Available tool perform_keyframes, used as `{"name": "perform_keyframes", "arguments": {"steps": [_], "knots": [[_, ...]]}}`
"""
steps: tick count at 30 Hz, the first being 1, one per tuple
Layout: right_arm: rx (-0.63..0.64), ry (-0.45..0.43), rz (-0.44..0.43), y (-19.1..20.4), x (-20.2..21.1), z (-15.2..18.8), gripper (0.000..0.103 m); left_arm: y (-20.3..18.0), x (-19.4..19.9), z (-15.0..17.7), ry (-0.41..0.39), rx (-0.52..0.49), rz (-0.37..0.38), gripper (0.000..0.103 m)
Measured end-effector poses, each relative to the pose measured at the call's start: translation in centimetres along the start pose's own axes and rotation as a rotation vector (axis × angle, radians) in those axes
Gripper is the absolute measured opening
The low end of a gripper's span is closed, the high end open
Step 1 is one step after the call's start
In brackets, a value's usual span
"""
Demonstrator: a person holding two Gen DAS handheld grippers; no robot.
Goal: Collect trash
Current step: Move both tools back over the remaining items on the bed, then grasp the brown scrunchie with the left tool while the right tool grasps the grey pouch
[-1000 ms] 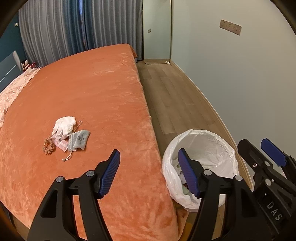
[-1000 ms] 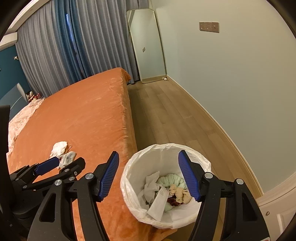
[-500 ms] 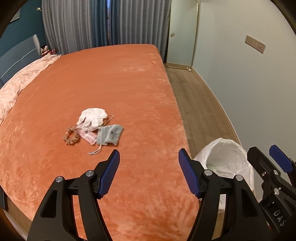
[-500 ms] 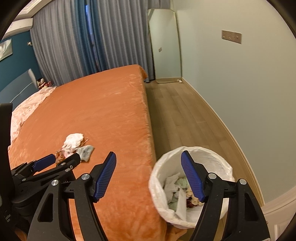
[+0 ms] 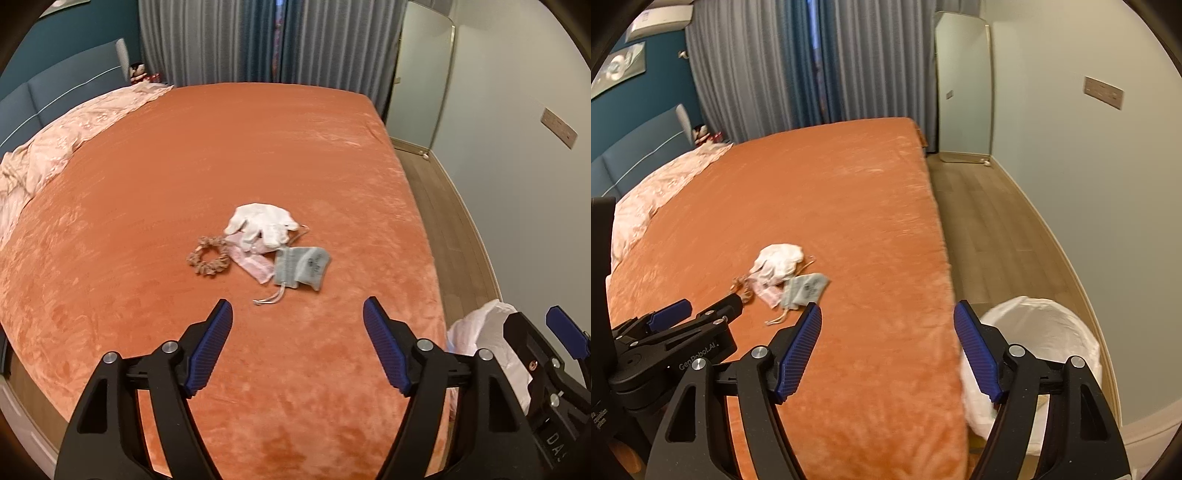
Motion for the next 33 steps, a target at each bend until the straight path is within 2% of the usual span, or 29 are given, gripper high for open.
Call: {"name": "perform_keyframes", "arguments": {"steps": [11, 20, 23, 30, 33], "knots": [[0.053, 0.082, -0.046, 5.7, -5.8, 0.5, 0.071, 6.6, -5.3, 0.5, 0.073, 0.072, -0.072, 0.072], [0.079, 0.168, -0.064, 8.9, -12.6, 1.4, 0.071, 10.9, -11.6, 1.2, 0.159, 0.11, -0.127, 0.075], [0.081, 0.189, -0.066, 9.5, -15.2, 1.4, 0.071, 12.2, -13.6, 1.2, 0.177, 0.116, -0.143, 0.08], [0.037, 0.236, -0.064, 9.6, -21.0, 1.6, 0.071, 14.2, -17.9, 0.2, 0.217, 0.158, -0.118, 0.08], [0.018, 0.251, -0.053, 9.3, -23.4, 1.7, 0.07, 14.4, -19.8, -0.3, 0.237, 0.196, -0.083, 0.08]]}}
Point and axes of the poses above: each gripper's, at about its wrist camera, not at the fingertips, and x roughly against the way its jaws point, y to its left, z to its underside, the point moved 8 cm from there along -x, roughly the way its jaws point, and after that the axes turned 9 degrees about -z, right-handed, at the moved point
